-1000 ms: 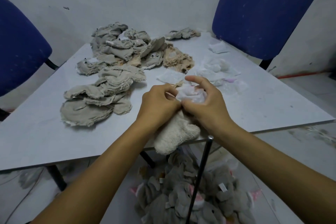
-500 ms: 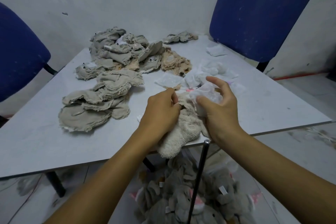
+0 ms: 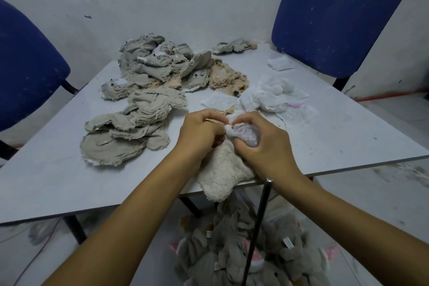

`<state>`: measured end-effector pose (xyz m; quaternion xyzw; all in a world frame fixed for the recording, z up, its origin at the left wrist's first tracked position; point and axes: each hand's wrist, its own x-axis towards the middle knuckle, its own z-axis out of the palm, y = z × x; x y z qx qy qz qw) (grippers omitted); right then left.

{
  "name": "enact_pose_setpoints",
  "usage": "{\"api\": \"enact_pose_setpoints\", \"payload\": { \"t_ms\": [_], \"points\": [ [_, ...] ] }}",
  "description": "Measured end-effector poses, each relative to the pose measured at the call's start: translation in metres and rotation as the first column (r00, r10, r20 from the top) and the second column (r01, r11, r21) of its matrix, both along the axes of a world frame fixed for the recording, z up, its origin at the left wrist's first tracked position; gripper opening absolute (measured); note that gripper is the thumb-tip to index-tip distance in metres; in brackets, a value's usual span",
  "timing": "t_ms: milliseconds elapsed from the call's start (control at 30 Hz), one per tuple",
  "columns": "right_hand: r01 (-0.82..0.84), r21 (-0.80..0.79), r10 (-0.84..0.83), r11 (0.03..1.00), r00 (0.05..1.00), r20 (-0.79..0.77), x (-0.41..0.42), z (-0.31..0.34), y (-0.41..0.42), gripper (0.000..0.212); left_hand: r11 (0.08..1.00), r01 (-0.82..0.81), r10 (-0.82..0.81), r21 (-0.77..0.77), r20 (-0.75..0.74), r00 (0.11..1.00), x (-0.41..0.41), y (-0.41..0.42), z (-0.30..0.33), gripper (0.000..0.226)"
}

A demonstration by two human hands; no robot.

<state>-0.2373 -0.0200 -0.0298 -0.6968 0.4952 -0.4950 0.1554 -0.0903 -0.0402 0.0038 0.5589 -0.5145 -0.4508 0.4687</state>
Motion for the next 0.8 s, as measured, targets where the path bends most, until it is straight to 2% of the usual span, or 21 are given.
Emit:
{"api": "enact_pose_setpoints", "payload": {
  "t_ms": [133,233,333,367,433,500,567,667,733,800],
  "points": [
    [0.008,-0.015,-0.009,1.000,0.997,-0.078,0.0032,-0.0004,0.0015,0.018,0.998,-0.002,0.001,-0.062,-0.015,1.000,0.0043,0.0009,-0.0013,0.023],
    [-0.019,-0.008,0.017,1.000,0.980,-0.196,0.0066,0.0010,0.0008,0.022,0.994,0.022,-0.019,-0.109,0.027,0.999,0.0033,0.0014,-0.0005,0.026],
    [-0.051,0.022,0.055,0.998,0.960,-0.275,0.0073,0.0010,-0.0024,0.023,0.997,-0.003,0.005,-0.082,0.020,1.000,0.0029,0.0015,-0.0004,0.022],
    [-0.060,0.032,0.067,0.998,0.960,-0.273,0.0076,0.0006,-0.0031,0.023,0.997,-0.008,0.008,-0.075,0.009,1.000,0.0036,0.0014,0.0002,0.020],
    [-0.068,0.046,0.075,0.997,0.983,-0.168,0.0077,0.0009,-0.0019,0.023,0.997,-0.002,0.002,-0.078,0.000,1.000,0.0044,0.0018,0.0016,0.017],
    [-0.027,0.025,0.029,0.999,0.999,-0.042,0.0044,0.0008,-0.0019,0.026,0.996,0.002,-0.001,-0.088,0.008,1.000,0.0035,0.0028,0.0020,0.016],
    [0.003,0.057,-0.004,0.998,1.000,0.019,0.0011,0.0009,-0.0007,0.027,0.996,0.005,-0.003,-0.093,0.019,1.000,0.0023,0.0036,0.0004,0.017],
    [0.002,0.043,0.001,0.999,0.998,-0.068,0.0036,0.0020,0.0003,0.012,0.992,0.035,-0.026,-0.125,0.068,0.997,0.0027,0.0042,-0.0025,0.017],
    [-0.026,0.030,0.031,0.999,0.983,-0.184,0.0072,0.0018,-0.0016,0.014,0.987,0.037,-0.018,-0.158,0.119,0.993,0.0043,0.0041,-0.0031,0.020],
    [-0.073,0.094,0.091,0.993,0.974,-0.209,0.0091,0.0010,-0.0033,0.019,0.989,0.016,0.001,-0.148,0.115,0.993,0.0062,0.0023,-0.0031,0.020]
  ]
}}
